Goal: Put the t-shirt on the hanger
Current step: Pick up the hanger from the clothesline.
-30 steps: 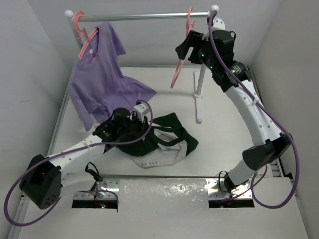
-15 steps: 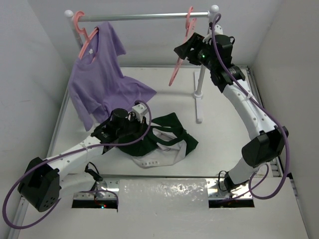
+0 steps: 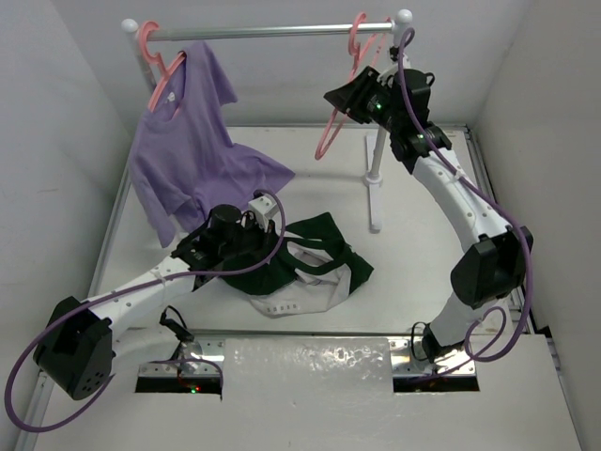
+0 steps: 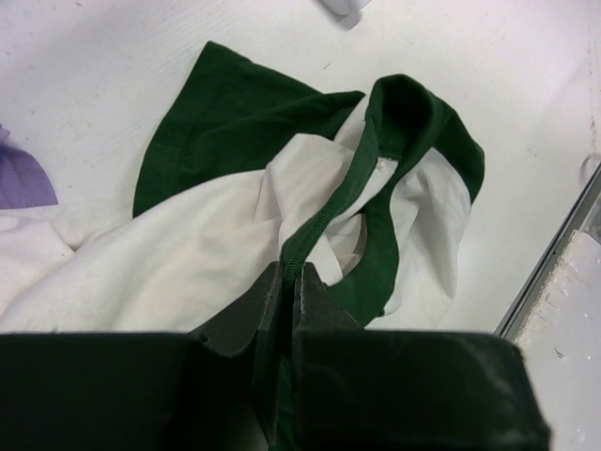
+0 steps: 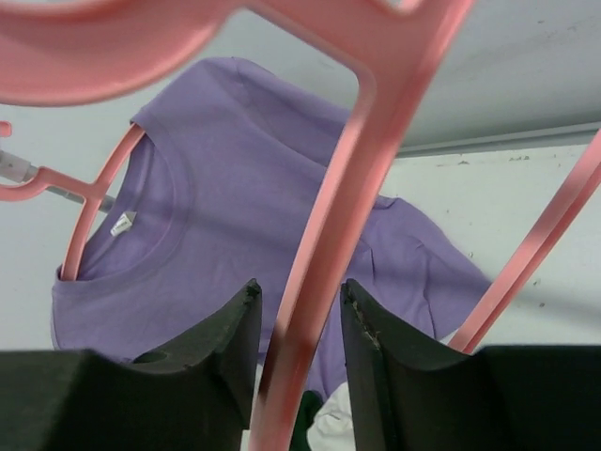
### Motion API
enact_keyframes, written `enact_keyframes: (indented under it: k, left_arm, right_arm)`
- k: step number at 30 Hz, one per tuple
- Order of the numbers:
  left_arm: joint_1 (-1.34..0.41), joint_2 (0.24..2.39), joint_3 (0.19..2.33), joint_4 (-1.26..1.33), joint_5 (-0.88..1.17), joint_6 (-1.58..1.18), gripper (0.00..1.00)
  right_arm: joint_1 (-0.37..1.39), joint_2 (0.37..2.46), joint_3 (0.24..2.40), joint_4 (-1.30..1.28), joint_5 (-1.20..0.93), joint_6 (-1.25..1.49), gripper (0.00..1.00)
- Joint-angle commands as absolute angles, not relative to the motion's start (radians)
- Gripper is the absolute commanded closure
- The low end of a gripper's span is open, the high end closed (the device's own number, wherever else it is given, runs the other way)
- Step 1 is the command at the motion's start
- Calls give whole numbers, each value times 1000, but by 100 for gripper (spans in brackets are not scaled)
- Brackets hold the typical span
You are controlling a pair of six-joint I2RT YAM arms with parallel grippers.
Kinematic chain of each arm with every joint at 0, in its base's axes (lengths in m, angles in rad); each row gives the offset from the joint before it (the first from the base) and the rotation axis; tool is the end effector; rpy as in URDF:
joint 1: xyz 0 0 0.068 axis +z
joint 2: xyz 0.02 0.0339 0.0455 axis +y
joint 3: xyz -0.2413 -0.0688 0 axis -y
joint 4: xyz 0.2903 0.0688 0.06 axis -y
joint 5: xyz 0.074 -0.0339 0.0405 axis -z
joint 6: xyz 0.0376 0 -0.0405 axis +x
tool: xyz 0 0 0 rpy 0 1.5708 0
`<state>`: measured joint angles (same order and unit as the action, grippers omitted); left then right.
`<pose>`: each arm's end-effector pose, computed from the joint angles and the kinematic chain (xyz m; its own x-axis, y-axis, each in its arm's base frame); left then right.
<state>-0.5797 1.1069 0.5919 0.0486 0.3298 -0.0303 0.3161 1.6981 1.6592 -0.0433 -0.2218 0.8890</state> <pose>0.2377 -0.1702 0.1893 -0.3991 0.2270 -0.8884 0.7485 0.6403 -0.1726 0.4283 0.1488 0.3924 -0.4464 0.6509 -0.6140 -0.2618 0.5612 0.7852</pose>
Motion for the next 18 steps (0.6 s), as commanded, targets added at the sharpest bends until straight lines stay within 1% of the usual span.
enact_keyframes:
  k: [1, 3, 4, 6, 7, 8, 10, 11, 13, 14, 16, 17, 18]
  left_arm:
    - [-566, 1083, 595, 81, 324, -21, 100]
    - [-565, 1083, 594, 84, 322, -21, 100]
    - [-565, 1086, 594, 87, 321, -18, 100]
    - [-565, 1089, 592, 92, 310, -15, 100]
    - [-565, 1089, 592, 97, 302, -11, 100]
    - [-566, 1091, 592, 106, 285, -5, 92]
    - [-566, 1091, 594, 118, 273, 12, 83]
    - [-565, 1092, 594, 123, 268, 32, 78]
    - [-565, 1095, 597, 133, 267, 61, 74]
    - [-566, 1097, 598, 138, 268, 70, 69]
    - [-566, 1097, 600, 149, 272, 98, 64]
    - [-565, 1100, 603, 150, 272, 107, 56]
    - [-565, 1098, 604, 152, 273, 129, 54]
  right_arm:
    - [305, 1694, 1649, 41, -255, 922, 66]
    - [307, 1694, 1647, 52, -262, 926, 71]
    - [305, 1694, 1647, 58, -268, 930, 77]
    - [305, 1692, 1646, 75, -271, 954, 82]
    - [305, 1693, 1646, 86, -281, 965, 87]
    - [305, 1694, 1651, 103, -287, 979, 90]
    - [307, 1694, 1658, 109, -294, 985, 95]
    - [305, 1694, 1663, 109, -298, 986, 99]
    - [307, 1694, 1675, 110, -301, 989, 100]
    - [307, 1694, 1678, 112, -301, 992, 100]
    - [307, 1689, 1672, 130, -304, 1011, 100]
    - [308, 1687, 1663, 138, -305, 1017, 100]
    - [311, 1684, 1657, 150, -307, 1025, 100]
